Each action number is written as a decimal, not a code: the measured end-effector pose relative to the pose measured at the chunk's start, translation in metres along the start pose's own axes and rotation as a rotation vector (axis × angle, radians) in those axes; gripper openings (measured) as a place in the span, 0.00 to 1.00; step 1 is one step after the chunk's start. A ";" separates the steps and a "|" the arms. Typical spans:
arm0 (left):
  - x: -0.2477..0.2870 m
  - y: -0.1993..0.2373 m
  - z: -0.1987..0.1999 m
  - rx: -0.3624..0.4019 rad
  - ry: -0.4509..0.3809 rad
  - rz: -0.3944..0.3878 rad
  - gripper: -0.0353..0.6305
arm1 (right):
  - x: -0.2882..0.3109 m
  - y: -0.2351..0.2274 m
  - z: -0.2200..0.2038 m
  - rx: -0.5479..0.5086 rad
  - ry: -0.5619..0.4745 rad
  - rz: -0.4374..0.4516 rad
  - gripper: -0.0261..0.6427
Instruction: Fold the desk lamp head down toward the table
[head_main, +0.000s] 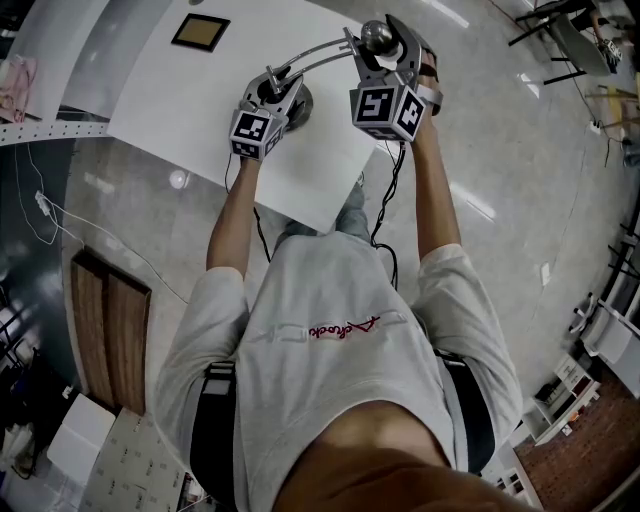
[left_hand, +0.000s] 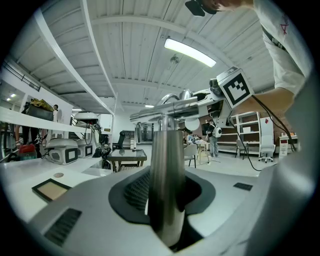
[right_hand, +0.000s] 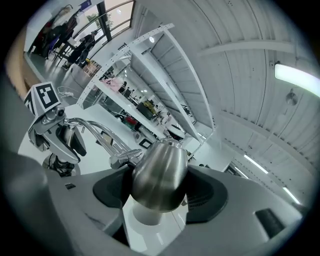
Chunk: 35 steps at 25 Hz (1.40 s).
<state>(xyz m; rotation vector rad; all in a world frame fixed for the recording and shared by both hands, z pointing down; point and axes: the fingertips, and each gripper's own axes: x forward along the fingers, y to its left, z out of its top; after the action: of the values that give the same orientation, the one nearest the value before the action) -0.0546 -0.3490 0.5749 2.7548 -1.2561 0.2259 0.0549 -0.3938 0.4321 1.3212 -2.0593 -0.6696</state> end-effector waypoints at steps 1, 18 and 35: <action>0.000 0.000 0.000 0.000 0.001 -0.001 0.26 | 0.000 0.000 0.000 0.005 -0.003 -0.002 0.50; 0.001 -0.002 0.000 0.009 0.010 -0.006 0.26 | 0.009 0.024 -0.050 0.312 0.014 0.049 0.49; -0.001 0.001 0.000 0.002 0.003 0.006 0.28 | 0.014 0.047 -0.071 0.475 -0.005 0.073 0.50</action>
<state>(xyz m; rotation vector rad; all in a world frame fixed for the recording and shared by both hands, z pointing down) -0.0563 -0.3492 0.5744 2.7511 -1.2649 0.2315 0.0715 -0.3960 0.5167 1.4826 -2.3477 -0.1493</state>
